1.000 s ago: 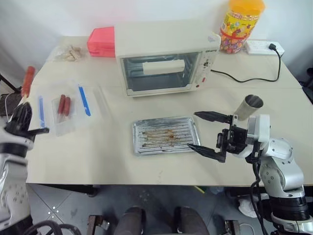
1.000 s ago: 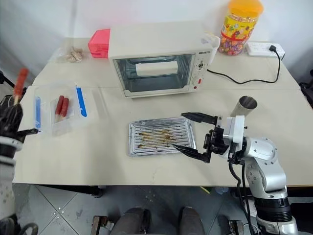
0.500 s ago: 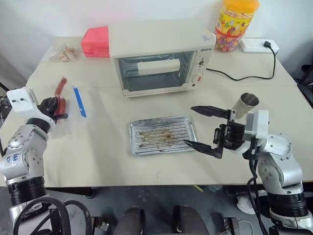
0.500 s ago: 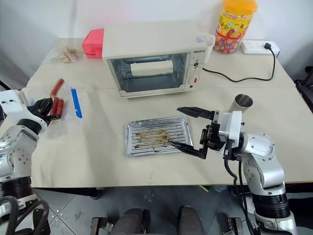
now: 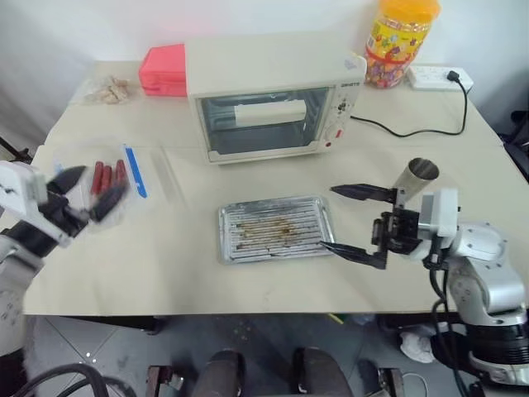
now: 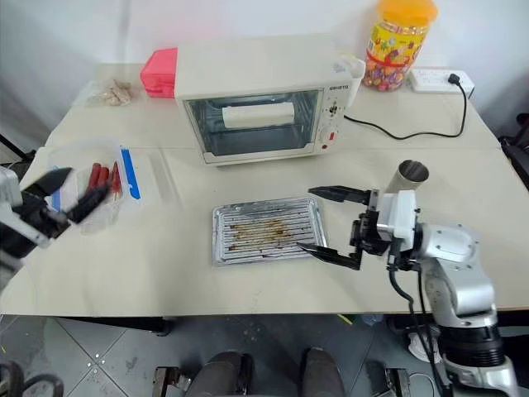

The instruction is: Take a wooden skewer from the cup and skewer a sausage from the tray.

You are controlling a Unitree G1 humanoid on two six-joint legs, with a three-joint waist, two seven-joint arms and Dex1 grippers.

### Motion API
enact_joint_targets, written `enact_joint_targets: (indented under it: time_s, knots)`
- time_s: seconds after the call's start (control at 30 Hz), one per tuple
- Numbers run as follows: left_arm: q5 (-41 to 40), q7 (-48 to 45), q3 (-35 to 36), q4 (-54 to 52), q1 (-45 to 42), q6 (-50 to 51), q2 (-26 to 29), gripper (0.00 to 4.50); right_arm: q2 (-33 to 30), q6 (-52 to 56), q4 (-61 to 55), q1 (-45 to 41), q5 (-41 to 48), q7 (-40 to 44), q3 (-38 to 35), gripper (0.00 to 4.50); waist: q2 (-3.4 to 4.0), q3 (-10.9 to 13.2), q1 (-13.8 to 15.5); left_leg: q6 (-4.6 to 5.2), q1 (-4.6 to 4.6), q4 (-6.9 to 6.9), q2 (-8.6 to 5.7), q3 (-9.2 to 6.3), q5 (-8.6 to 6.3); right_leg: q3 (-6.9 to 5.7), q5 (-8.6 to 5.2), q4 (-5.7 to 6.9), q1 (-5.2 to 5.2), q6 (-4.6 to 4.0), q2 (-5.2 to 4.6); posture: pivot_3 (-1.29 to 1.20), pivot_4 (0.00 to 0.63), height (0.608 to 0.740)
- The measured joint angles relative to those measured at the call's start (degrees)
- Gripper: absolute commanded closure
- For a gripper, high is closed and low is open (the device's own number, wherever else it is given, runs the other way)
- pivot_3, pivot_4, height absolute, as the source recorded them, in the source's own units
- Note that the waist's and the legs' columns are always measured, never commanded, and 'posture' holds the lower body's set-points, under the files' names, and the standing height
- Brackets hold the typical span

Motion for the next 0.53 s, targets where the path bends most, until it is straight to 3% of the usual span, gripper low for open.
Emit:
enact_joint_targets:
  time_s: [0.03,0.2,0.33,0.53]
  knots:
    - [0.9,-6.9,-1.8,0.1,2.3,-3.7,1.8,0.02,-0.7,-0.4,0.8,1.1,-0.1,1.1,-0.1,0.00,0.05,0.0,0.0,0.00,0.02,0.01,0.02,0.03,0.00,-0.01,-0.01,0.00,0.02,-0.01,0.01,0.00,0.150,0.740]
    - [6.2,-17.4,-9.9,4.6,2.5,-13.5,2.6,0.02,-1.9,-6.0,5.4,7.6,-2.7,5.3,-0.7,0.00,0.08,0.0,0.5,0.05,0.03,0.06,0.00,0.02,0.00,0.04,0.00,0.03,0.09,-0.01,0.00,0.00,0.150,0.740]
    - [12.1,-17.8,-14.1,7.6,3.4,-21.1,0.1,0.02,-1.9,-11.1,10.0,12.1,-4.7,6.1,-2.1,0.00,0.09,0.0,0.2,0.10,0.03,0.04,-0.01,0.08,-0.03,0.00,0.00,0.04,0.06,0.00,0.00,0.00,0.150,0.740]
    - [15.1,-16.6,-14.4,8.7,9.2,-27.5,-3.0,0.02,-1.3,-15.7,14.7,13.5,-5.9,5.6,-2.9,0.00,0.08,0.0,-0.4,0.07,0.06,0.05,0.10,0.13,-0.02,0.01,0.00,0.06,0.04,0.01,0.04,0.00,0.150,0.740]
